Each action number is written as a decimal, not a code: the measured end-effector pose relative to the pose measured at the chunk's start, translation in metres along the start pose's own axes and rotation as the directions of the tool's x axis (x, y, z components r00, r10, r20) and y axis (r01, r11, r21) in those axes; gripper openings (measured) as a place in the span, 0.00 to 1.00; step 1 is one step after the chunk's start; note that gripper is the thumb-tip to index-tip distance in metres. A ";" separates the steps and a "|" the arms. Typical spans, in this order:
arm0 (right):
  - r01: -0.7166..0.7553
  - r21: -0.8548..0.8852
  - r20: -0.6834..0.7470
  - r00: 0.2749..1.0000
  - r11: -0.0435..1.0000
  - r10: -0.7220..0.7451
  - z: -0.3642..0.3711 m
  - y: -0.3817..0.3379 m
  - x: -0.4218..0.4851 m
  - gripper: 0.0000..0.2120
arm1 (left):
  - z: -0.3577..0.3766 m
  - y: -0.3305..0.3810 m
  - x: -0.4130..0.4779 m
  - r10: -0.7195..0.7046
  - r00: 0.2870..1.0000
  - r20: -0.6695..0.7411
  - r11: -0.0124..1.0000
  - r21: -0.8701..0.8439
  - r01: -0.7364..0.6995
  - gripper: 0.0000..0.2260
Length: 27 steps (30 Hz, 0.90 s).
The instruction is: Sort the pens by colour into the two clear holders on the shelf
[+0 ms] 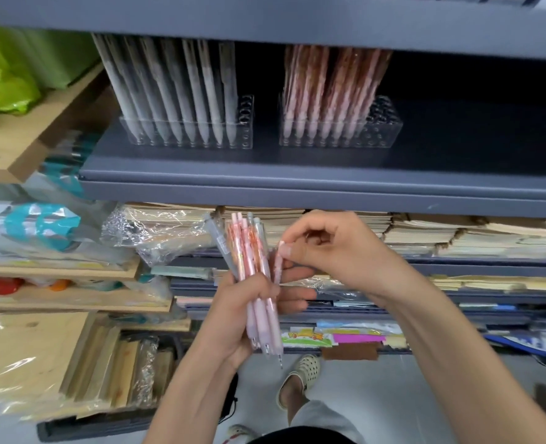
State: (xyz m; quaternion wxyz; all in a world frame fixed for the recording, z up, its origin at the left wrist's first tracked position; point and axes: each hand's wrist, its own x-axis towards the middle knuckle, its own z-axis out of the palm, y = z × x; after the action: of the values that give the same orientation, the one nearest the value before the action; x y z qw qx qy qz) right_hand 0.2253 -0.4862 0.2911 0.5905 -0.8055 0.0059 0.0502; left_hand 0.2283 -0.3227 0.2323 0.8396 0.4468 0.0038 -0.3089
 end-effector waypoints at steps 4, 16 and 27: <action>0.081 -0.055 -0.079 0.993 0.995 -0.086 -0.010 0.005 -0.009 0.02 | 0.012 -0.003 0.008 -0.024 1.000 -0.019 0.999 -0.040 0.023 0.25; 0.324 0.240 -0.425 0.883 0.915 -0.201 -0.038 0.010 -0.028 0.04 | 0.019 -0.011 0.018 -0.043 0.996 -0.081 0.995 0.087 0.050 0.12; 0.170 0.144 -0.417 0.904 0.975 -0.096 -0.030 0.022 -0.031 0.04 | 0.032 -0.023 0.026 -0.005 0.993 -0.114 0.991 0.133 0.021 0.10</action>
State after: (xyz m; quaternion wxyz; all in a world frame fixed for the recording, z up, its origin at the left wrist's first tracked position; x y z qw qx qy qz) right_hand 0.1956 -0.5229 0.2818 0.6475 -0.7409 0.0780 -0.1602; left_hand 0.2287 -0.3692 0.2268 0.8041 0.5191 0.0337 -0.2879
